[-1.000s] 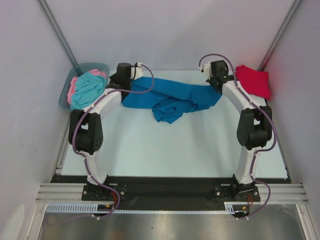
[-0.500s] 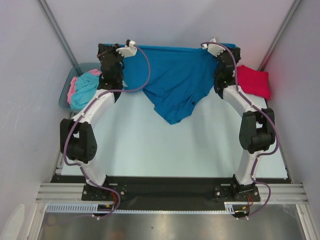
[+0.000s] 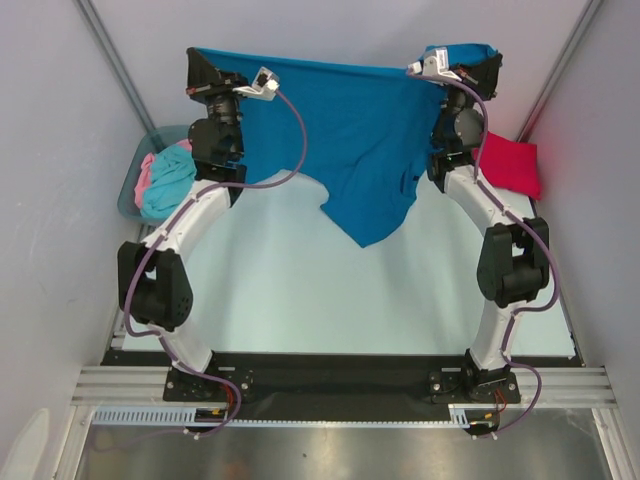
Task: Fold and stack the t-shirts
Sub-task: Flatten the tshirt out
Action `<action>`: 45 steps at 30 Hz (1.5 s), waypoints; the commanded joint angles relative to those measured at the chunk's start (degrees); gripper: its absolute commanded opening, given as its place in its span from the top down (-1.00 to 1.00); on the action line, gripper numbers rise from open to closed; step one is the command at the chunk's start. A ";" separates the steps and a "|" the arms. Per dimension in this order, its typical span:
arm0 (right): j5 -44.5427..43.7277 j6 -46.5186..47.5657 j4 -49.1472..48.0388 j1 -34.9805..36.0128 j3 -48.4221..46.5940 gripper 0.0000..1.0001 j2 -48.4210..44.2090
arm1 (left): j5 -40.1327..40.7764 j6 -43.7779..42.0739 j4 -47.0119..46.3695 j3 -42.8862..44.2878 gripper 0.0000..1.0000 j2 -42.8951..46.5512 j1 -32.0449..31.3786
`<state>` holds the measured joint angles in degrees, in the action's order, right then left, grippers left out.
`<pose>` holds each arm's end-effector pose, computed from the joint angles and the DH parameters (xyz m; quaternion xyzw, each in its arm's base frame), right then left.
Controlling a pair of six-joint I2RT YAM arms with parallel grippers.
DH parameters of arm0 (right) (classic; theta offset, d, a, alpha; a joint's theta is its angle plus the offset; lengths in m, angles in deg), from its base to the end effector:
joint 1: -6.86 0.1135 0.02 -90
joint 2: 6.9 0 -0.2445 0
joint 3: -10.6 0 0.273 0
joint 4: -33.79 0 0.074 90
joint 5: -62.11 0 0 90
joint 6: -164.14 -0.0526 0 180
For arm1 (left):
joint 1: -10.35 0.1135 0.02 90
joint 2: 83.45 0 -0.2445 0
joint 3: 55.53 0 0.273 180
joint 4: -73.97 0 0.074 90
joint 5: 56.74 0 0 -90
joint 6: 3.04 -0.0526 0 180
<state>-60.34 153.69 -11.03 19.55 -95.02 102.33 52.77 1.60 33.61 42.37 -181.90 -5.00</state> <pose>0.4570 0.0740 0.4052 -0.1095 0.4583 -0.5781 0.6662 0.4134 -0.0953 0.4318 0.2240 0.3848 0.5708 0.6898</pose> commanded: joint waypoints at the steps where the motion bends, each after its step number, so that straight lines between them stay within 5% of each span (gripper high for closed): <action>1: 1.77 2.98 -9.55 0.14 -3.49 1.00 -0.95 | -2.81 -5.69 -6.98 2.59 0.99 4.93 -0.03; 4: 1.51 -3.76 2.62 0.49 -2.09 1.00 -5.94 | -1.94 -1.93 4.84 1.71 0.99 8.88 -0.03; 7: 0.71 -24.55 34.74 0.67 -4.71 1.00 -12.27 | 0.45 9.30 25.82 -0.04 0.99 15.29 -0.38; 8: 6.63 -30.10 57.20 0.50 -5.77 1.00 -13.68 | -0.95 12.64 34.77 -1.00 0.99 17.49 -0.38; 10: 13.17 -37.76 73.01 0.32 -5.95 1.00 -17.89 | -8.12 17.75 51.69 -4.42 0.99 24.75 -0.46; 13: 23.37 -39.56 94.29 2.34 -4.81 1.00 -21.59 | -13.69 14.35 63.83 -12.51 0.99 31.11 -1.43; 18: 36.29 -35.52 127.51 3.92 -12.70 1.00 -22.93 | -20.72 19.69 92.54 -5.42 0.99 34.56 -1.34; 21: 41.32 -33.86 143.61 4.97 -18.75 1.00 -21.44 | -25.30 20.14 100.41 -2.25 0.99 36.74 -1.34; 28: 39.39 -33.93 144.26 4.89 -30.62 1.00 -21.35 | -30.31 23.13 103.32 5.57 0.99 36.50 -0.03; 35: 45.80 -35.95 144.44 8.14 -26.52 1.00 -25.91 | -36.83 21.64 115.19 19.26 0.99 33.33 -0.03; 45: 44.76 -38.50 143.57 7.53 -36.47 1.00 -20.82 | -34.10 23.85 110.45 26.07 0.99 29.20 -0.03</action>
<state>-15.86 117.08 124.53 27.53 -129.64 80.19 19.98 24.87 145.23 67.92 -151.45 -5.42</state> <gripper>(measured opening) 0.020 0.005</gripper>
